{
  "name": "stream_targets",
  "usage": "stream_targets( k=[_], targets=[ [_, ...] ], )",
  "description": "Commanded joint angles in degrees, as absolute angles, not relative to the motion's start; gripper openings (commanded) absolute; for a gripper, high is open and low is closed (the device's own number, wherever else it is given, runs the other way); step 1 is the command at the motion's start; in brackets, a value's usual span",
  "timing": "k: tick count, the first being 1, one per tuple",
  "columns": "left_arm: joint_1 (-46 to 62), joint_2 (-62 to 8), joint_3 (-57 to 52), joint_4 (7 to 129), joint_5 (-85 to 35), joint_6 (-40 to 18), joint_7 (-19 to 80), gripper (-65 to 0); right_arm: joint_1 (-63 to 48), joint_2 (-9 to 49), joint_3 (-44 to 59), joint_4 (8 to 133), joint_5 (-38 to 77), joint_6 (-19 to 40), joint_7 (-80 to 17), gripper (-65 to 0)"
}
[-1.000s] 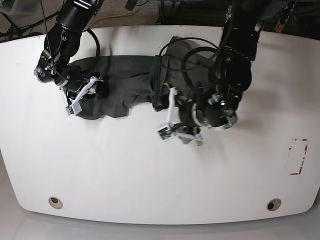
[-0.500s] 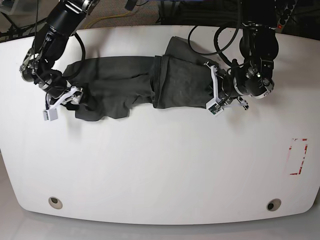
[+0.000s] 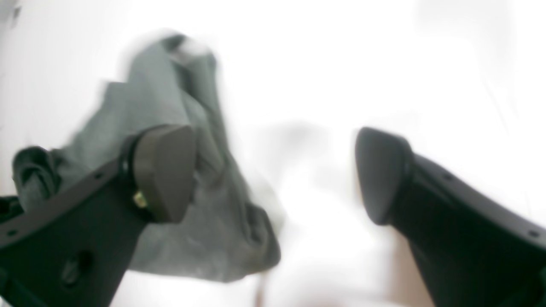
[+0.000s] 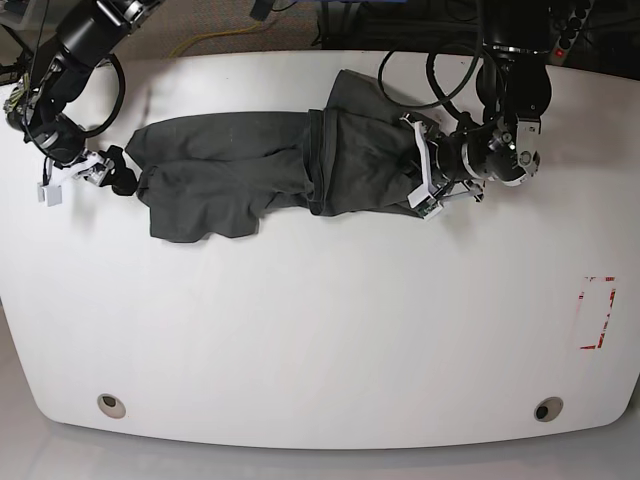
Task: Fold the T-shirt properly
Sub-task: 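Press the folded layer down with the left gripper and withdraw it, then grasp both ends of the grey shirt strip and push them together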
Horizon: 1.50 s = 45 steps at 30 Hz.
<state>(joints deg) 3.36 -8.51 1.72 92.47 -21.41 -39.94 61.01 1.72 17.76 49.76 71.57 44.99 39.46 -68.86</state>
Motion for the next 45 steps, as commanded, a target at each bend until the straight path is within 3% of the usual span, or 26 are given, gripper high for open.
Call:
stream_targets(
  k=[1,13,16,21,23,24,38,45],
  targets=[
    [3.4,-9.6,1.6,93.1,-20.4,-40.0,62.0,-60.7,1.1,18.2,49.5,72.6,49.4,40.0,-69.1,-8.6],
    [3.7,-9.8,1.6,94.3,-20.4,-40.0,62.0,-60.7,-1.0,8.4,43.9,77.8,50.9,40.0,-70.0,-9.4],
    [3.7,-9.7,1.6,94.3,-20.3,-40.0,62.0,-60.7,-0.7,7.5,44.0,77.8,48.9,40.0,-69.9,-19.3],
    [3.6,-9.5,1.6,94.0,-20.1,-40.0,62.0,-60.3,0.2,7.4,44.2,79.1,45.4,40.0,-69.9,-53.6],
    [3.6,-9.4,1.8,94.0,-20.1,-40.0,62.0,-59.6,0.2,7.4,44.2,81.2,44.2,40.0,-69.9,-63.3],
    [3.6,-9.1,1.8,94.0,-20.1,-40.0,62.0,-58.9,0.0,7.4,44.2,83.2,43.5,40.0,-69.9,-65.0],
    [0.1,-1.4,1.8,84.4,-20.2,-40.0,61.9,-58.7,-5.0,7.3,43.8,108.1,40.9,40.0,-74.3,-64.7],
    [-2.4,2.0,1.7,78.3,-20.2,-40.0,61.8,-58.7,-4.3,2.2,41.1,115.2,44.1,40.0,-79.3,-64.7]
  ],
)
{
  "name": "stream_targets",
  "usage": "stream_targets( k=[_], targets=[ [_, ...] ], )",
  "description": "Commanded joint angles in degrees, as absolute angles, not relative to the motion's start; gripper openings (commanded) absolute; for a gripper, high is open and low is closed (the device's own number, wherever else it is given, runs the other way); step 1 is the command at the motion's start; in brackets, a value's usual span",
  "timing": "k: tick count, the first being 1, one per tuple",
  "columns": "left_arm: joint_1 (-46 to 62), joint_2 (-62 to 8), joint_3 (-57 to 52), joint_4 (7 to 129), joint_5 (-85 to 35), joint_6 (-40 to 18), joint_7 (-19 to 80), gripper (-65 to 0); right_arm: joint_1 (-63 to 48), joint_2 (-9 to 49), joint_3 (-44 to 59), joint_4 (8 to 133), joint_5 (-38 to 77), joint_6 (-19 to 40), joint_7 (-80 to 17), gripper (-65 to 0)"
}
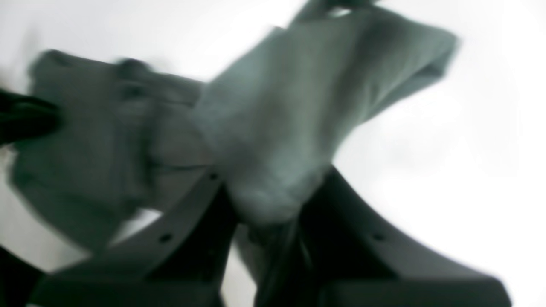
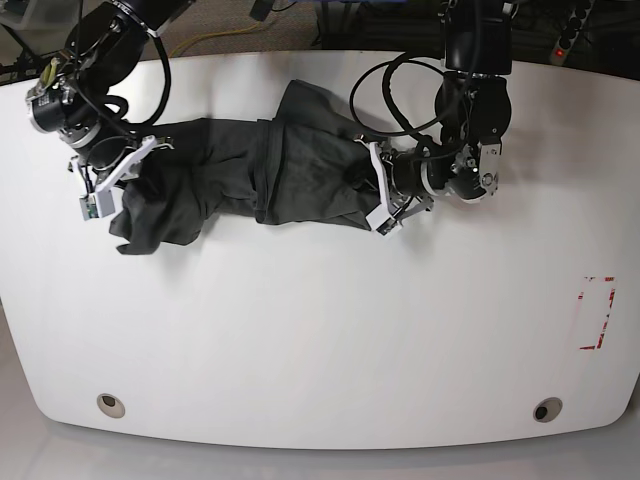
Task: Fold the T-shirt properly
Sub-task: 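Grasp both ends of the grey shirt strip and push them together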
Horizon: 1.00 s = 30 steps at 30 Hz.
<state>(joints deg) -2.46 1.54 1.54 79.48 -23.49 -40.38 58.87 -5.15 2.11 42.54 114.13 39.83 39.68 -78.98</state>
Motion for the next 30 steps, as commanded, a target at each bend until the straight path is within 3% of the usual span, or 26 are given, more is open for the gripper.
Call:
stream_targets(
  k=[1,5,14,28,30],
  targets=[
    [-2.5,2.3,1.7,77.9,-20.2,-40.0,61.8,-58.7,-4.1,2.0,40.0,115.3,47.5,40.0,-79.7,-64.7],
    [-3.2,3.2,1.7,77.9,-20.2,-40.0,61.4,-58.7,-4.5,-1.7,36.9,115.2,54.0,40.0,-79.7,-64.4],
    [-3.3,3.3,1.6,77.9,-20.2,-40.0,61.4,-58.7,-4.0,-8.9,27.8,115.0,53.8,40.0,-78.6,-64.4],
    [-3.7,3.3,0.1,78.0,-20.4,-40.0,61.4,-58.7,-4.4,-9.0,22.9,106.5,53.8,40.0,-75.0,-64.0],
    [-4.0,3.3,0.1,78.2,-20.4,-40.0,61.4,-57.8,-4.4,-9.0,22.9,106.5,53.4,40.0,-75.0,-58.8]
  ],
)
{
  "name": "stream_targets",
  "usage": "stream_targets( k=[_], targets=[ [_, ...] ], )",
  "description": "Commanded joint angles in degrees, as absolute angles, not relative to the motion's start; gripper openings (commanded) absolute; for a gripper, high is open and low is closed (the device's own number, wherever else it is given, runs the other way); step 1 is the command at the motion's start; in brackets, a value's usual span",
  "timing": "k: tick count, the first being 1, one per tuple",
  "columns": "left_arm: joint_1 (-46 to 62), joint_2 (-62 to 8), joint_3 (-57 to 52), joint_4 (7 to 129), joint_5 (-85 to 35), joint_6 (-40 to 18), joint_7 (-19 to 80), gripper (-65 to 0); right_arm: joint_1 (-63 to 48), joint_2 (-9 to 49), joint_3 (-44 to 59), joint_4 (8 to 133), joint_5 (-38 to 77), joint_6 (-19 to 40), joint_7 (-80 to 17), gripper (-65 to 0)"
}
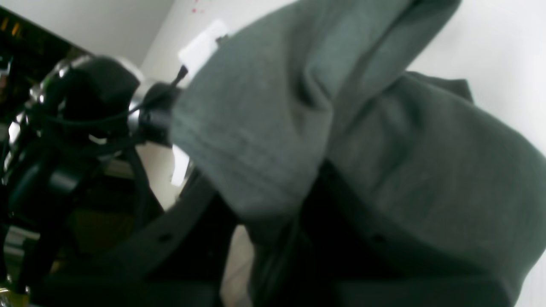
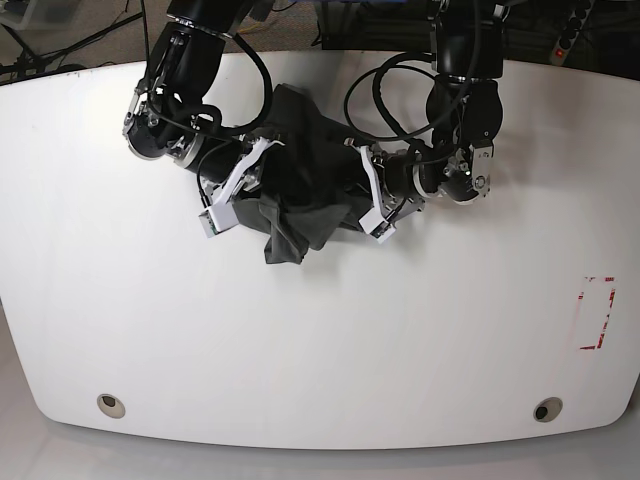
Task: Fold the T-shirt properly
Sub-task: 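Grasp both ends of the grey shirt strip and push them together, then release the left gripper and press the bundle with the right gripper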
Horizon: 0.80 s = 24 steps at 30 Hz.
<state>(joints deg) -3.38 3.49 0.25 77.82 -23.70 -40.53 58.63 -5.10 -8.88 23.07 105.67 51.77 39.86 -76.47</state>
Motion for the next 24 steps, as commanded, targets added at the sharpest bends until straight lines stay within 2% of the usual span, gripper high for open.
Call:
stream_targets(
  k=[1,4,6,7,8,11,13,17,24],
  targets=[
    [-4.4,3.4,0.0,78.2,-20.4,-40.0,61.4,-56.9,-4.4,-9.0,22.9,106.5,52.7,40.0,-74.9,-54.1],
    [-4.9,3.4,0.0,78.2,-20.5,-40.0,61.5,-50.8,-4.2,-9.0,22.9,106.5,49.1,40.0,-74.9,-28.9],
    [-4.9,3.4,-0.2,78.4,-20.5,-40.0,61.5,-45.4,-4.3,-9.0,22.9,106.5,48.1,40.0,-74.9,-16.5],
    [-4.9,3.5,-0.8,79.3,-20.6,-40.0,61.6,-40.7,-4.3,-9.0,22.9,106.5,47.9,40.0,-74.9,-10.3],
    [-4.9,3.5,-1.5,80.6,-20.6,-40.0,61.6,-37.2,-4.3,-9.0,22.9,106.5,47.7,40.0,-74.9,-7.1],
    [-4.6,3.5,-4.1,85.1,-20.6,-40.0,61.8,-28.3,-4.3,-9.0,22.9,106.3,47.6,40.0,-74.9,-6.7],
    [-4.5,3.6,-5.1,88.4,-20.6,-40.0,62.0,-26.0,-4.3,-9.0,22.9,105.8,47.6,40.0,-74.5,-7.6],
    [-4.7,2.2,-6.4,94.9,-20.6,-40.0,66.1,-25.8,-4.4,-8.3,22.8,105.2,47.6,40.0,-74.5,-8.2],
    [-4.3,-6.2,-14.7,105.8,-24.2,-40.0,69.3,-25.8,-4.9,-7.2,19.1,104.9,47.6,40.0,-74.4,-8.2]
  ],
)
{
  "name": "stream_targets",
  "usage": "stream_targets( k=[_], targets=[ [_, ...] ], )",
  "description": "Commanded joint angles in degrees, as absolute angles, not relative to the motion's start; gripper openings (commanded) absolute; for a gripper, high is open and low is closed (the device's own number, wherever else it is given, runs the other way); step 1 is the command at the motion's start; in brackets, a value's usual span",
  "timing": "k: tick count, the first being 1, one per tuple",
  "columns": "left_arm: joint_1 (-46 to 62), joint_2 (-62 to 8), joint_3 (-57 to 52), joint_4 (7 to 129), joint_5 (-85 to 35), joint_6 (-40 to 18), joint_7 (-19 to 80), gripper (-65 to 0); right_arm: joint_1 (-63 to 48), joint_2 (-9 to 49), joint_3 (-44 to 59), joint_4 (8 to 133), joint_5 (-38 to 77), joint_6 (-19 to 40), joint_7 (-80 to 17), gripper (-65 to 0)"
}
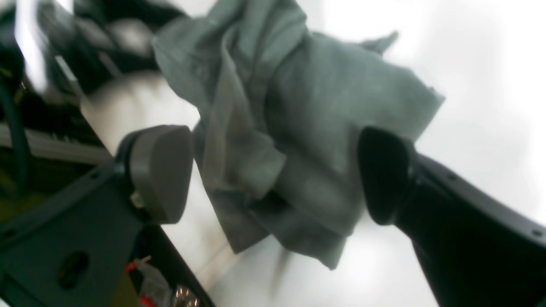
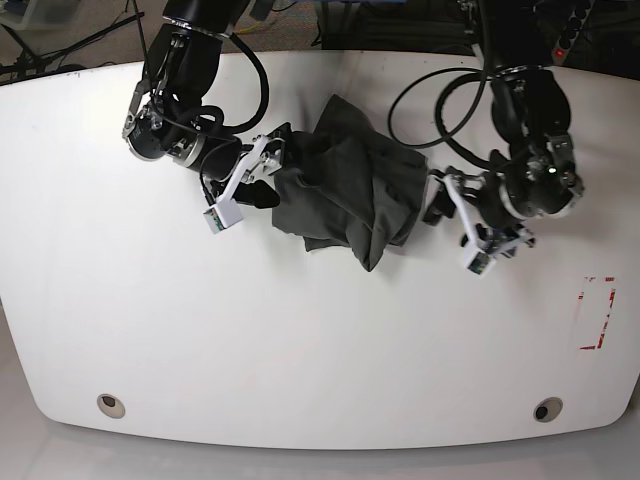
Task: Fold the T-shirt properly
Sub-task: 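Release the left gripper and press the bundle with the right gripper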
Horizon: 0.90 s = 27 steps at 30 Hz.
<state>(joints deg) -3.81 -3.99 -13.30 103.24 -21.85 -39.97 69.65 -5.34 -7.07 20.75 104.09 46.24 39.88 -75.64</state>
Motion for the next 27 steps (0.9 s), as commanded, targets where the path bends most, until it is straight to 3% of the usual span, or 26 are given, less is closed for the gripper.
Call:
stream_targets(
  k=[1,8,14,19,23,27],
  targets=[
    [-3.6,-8.0,-16.2,106.6,-25.4,-40.0,69.3,-25.8,-5.1,-6.9,18.2,104.9,47.6,40.0,-74.3,-8.2],
    [-1.7,-19.4,-24.7,106.9,-29.8,-40.0,69.3,-25.8,-5.8,-5.8,12.9,104.8,47.5,40.0,-71.3,-8.4],
    [1.3,-25.1,-27.3,107.1,-29.8,-40.0,69.3,-25.8,-5.1,-6.1,7.3,100.1,42.2,40.0,-69.2,-8.4],
    [2.9,-26.9,-28.7,107.0,-29.5,-40.0,69.2,-25.8,-3.2,-6.2,-2.3,95.1,40.4,40.0,-64.4,-9.2],
    [4.3,-26.9,-29.7,107.0,-29.5,-40.0,69.2,-25.8,0.7,-7.8,-12.4,92.2,40.3,40.0,-62.5,-15.1],
    [4.7,-26.6,-29.4,107.3,-29.5,-40.0,69.2,-25.8,4.6,-9.0,-15.6,88.2,40.6,40.0,-61.3,-18.1]
  ],
)
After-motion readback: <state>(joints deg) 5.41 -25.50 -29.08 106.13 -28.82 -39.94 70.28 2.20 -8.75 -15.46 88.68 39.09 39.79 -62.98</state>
